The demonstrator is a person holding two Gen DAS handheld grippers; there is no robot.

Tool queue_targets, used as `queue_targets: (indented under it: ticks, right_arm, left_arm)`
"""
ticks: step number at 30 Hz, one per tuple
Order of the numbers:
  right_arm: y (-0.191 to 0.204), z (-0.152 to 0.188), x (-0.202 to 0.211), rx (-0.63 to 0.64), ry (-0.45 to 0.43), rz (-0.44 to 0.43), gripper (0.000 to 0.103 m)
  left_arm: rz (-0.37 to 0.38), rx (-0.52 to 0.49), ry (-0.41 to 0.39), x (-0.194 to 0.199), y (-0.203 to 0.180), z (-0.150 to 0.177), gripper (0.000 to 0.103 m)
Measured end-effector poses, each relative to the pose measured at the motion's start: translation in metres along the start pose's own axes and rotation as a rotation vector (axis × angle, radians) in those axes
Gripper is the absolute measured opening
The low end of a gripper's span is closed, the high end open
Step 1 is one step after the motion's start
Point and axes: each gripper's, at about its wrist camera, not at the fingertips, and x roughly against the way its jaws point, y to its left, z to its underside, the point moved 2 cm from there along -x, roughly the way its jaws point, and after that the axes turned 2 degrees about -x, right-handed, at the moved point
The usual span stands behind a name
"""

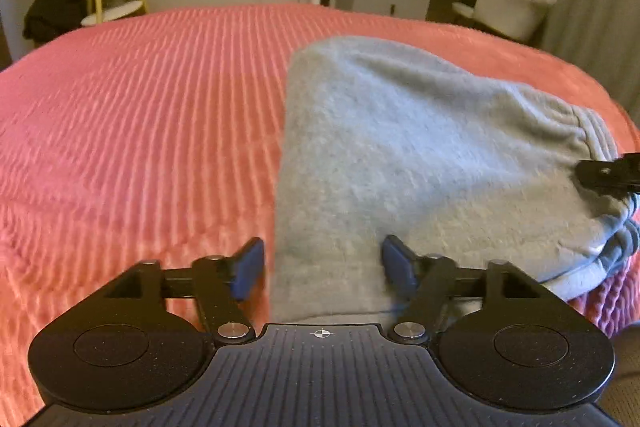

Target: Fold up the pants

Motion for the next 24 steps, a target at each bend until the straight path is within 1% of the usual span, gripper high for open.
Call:
queue_targets:
  ticks: [2, 4, 5, 6, 7, 9, 10, 11, 12, 13, 14, 15, 16, 18, 20, 22, 23, 24]
  right_arm:
    - [-0.014, -0.004, 0.011, -0.034, -0.036, 0.015, 0.003]
    - [-0.024, -0.003, 0.025, -0.066, -0.059, -0.029, 0.003]
    - [-0.029, -0.002, 0.031, -0.092, -0.075, -0.048, 0.006]
    - [-0.035, -0.002, 0.037, -0.118, -0.09, -0.042, 0.016]
    - [-0.041, -0.004, 0.043, -0.135, -0.101, -0.037, 0.023]
    - [-0.052, -0.007, 0.046, -0.183, -0.119, -0.053, 0.046]
    - [-0.056, -0.008, 0.043, -0.198, -0.107, -0.065, 0.05]
    - [-0.06, -0.01, 0.038, -0.205, -0.078, -0.064, 0.056]
    - [-0.063, -0.011, 0.035, -0.203, -0.062, -0.045, 0.059]
    - [-0.065, -0.012, 0.03, -0.203, -0.049, -0.031, 0.06]
    - [-0.069, -0.013, 0.023, -0.217, -0.03, -0.043, 0.063]
    - [-0.075, -0.014, 0.015, -0.243, 0.007, -0.068, 0.068]
    - [-0.08, -0.012, 0.006, -0.266, 0.05, -0.097, 0.069]
    - [-0.093, -0.009, -0.014, -0.32, 0.142, -0.173, 0.075]
    - [-0.099, -0.003, -0.032, -0.355, 0.227, -0.24, 0.08]
    - [-0.099, -0.003, -0.045, -0.347, 0.253, -0.296, 0.088]
    - [-0.096, -0.006, -0.05, -0.329, 0.26, -0.322, 0.095]
    - [-0.093, -0.009, -0.057, -0.316, 0.27, -0.35, 0.099]
  left_arm:
    - [0.014, 0.031, -0.012, 0.008, 0.009, -0.002, 0.067]
    - [-0.005, 0.057, -0.042, 0.018, 0.02, -0.006, 0.063]
    - [-0.012, 0.073, -0.045, 0.021, 0.026, -0.009, 0.063]
    - [-0.002, 0.095, -0.046, 0.022, 0.033, -0.013, 0.063]
    - [0.016, 0.115, -0.043, 0.021, 0.038, -0.016, 0.063]
    - [0.07, 0.15, -0.014, 0.016, 0.045, -0.023, 0.064]
    - [0.096, 0.16, -0.001, 0.012, 0.045, -0.027, 0.065]
    - [0.114, 0.158, 0.011, 0.01, 0.044, -0.03, 0.065]
    - [0.13, 0.154, 0.021, 0.005, 0.041, -0.033, 0.069]
    - [0.153, 0.151, 0.036, 0.0, 0.039, -0.036, 0.073]
    - [0.18, 0.148, 0.056, -0.007, 0.035, -0.037, 0.074]
    - [0.203, 0.15, 0.083, -0.016, 0.033, -0.039, 0.074]
    - [0.213, 0.149, 0.105, -0.021, 0.031, -0.038, 0.077]
    - [0.225, 0.129, 0.146, -0.036, 0.028, -0.041, 0.084]
    - [0.251, 0.138, 0.179, -0.046, 0.025, -0.042, 0.086]
    - [0.284, 0.17, 0.214, -0.063, 0.026, -0.048, 0.091]
    - [0.303, 0.181, 0.233, -0.073, 0.027, -0.05, 0.093]
    - [0.324, 0.19, 0.241, -0.081, 0.029, -0.053, 0.096]
